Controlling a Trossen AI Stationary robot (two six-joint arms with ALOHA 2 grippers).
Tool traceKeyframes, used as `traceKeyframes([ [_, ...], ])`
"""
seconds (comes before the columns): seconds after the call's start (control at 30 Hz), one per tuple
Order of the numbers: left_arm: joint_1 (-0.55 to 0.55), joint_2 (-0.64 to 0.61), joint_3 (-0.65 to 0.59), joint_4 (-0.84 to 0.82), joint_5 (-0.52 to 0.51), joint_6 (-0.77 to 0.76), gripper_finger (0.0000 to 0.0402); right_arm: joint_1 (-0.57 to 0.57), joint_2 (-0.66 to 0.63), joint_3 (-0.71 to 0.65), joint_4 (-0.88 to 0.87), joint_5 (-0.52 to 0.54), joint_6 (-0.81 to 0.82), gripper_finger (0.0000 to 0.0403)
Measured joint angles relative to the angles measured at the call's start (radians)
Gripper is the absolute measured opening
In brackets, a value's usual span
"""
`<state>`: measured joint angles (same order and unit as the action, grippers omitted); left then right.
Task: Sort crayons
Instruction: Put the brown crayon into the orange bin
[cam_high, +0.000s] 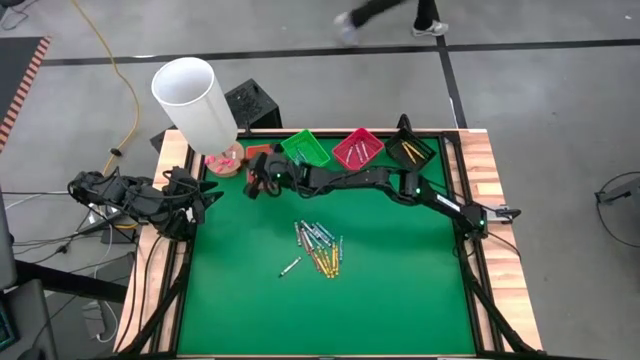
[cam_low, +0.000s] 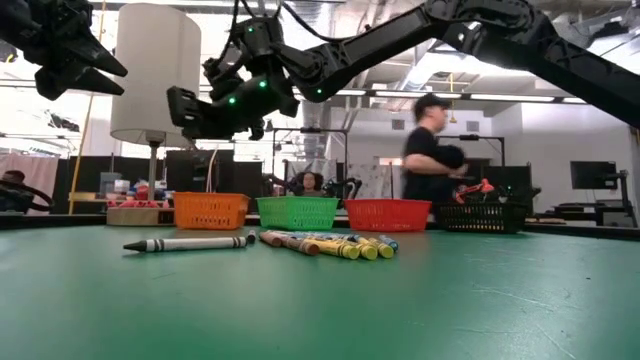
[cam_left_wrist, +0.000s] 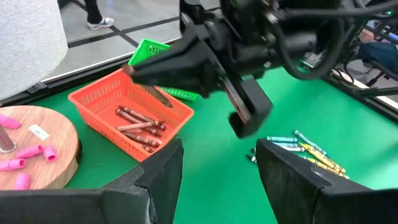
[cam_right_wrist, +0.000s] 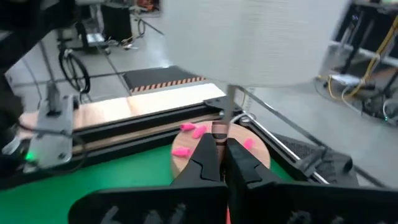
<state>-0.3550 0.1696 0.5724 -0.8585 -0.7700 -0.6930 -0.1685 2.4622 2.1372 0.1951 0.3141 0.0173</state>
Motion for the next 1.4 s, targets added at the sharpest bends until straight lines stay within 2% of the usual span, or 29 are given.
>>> traceKeyframes([
  [0.23, 0.000, 0.000, 0.000, 0.000, 0.000, 0.000, 0.0192, -0.031, 0.000, 0.000, -0.008, 0.000, 0.105, 0.0005],
  [0.5, 0.000, 0.000, 0.000, 0.000, 0.000, 0.000, 0.0192, -0.029, 0.048, 0.001, -0.013, -0.001, 0.118, 0.0005],
  [1.4, 0.000, 0.000, 0.000, 0.000, 0.004, -0.003, 0.0192, -0.056, 0.097, -0.016, -0.077, 0.003, 0.195, 0.0006],
])
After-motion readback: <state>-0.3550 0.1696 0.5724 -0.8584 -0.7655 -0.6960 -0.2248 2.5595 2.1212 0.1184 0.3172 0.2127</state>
